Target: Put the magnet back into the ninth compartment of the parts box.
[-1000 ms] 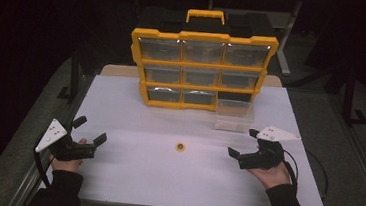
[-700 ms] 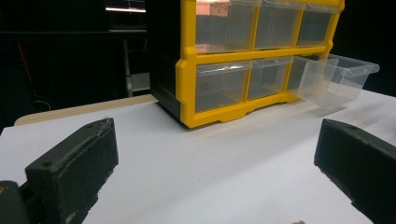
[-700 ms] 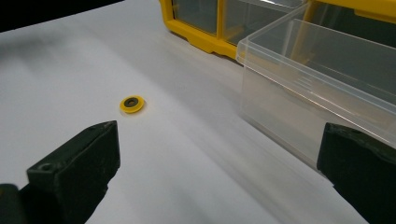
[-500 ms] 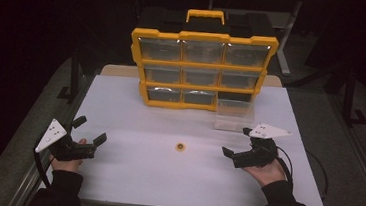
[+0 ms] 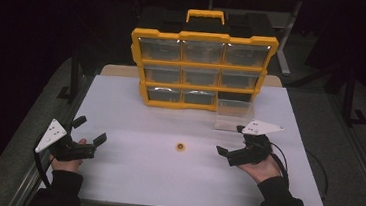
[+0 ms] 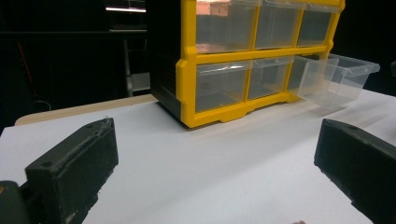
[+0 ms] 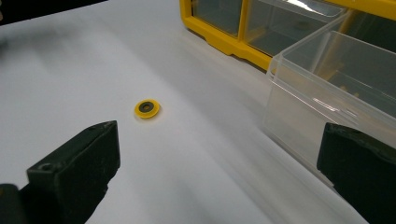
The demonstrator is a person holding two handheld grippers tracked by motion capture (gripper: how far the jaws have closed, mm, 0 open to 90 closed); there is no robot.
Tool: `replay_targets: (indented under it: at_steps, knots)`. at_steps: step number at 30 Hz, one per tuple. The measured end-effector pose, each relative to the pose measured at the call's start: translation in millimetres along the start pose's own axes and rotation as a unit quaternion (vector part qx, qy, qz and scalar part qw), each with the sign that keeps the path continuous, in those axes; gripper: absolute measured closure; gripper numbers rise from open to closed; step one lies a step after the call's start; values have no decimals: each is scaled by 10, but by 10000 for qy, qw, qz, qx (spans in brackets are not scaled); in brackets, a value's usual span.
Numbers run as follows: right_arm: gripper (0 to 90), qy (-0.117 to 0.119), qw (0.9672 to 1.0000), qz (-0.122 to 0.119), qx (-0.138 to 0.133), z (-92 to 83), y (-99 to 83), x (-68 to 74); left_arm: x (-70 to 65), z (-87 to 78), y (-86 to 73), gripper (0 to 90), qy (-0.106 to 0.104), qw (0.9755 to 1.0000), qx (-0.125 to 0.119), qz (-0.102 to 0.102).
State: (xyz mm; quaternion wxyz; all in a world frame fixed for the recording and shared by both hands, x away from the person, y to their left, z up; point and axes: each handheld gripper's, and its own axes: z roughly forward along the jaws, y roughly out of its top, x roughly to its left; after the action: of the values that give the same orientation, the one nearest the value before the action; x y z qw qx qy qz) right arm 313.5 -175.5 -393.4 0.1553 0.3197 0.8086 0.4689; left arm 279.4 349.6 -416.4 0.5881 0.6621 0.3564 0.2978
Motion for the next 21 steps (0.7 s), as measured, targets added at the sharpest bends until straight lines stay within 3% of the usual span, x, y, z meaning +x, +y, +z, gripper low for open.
replay_targets:
  at_steps: [21]
  knots:
    - [0,238,9993,-186,235,139,139,71,3,-1,-1,0,0,10000,6,-11]
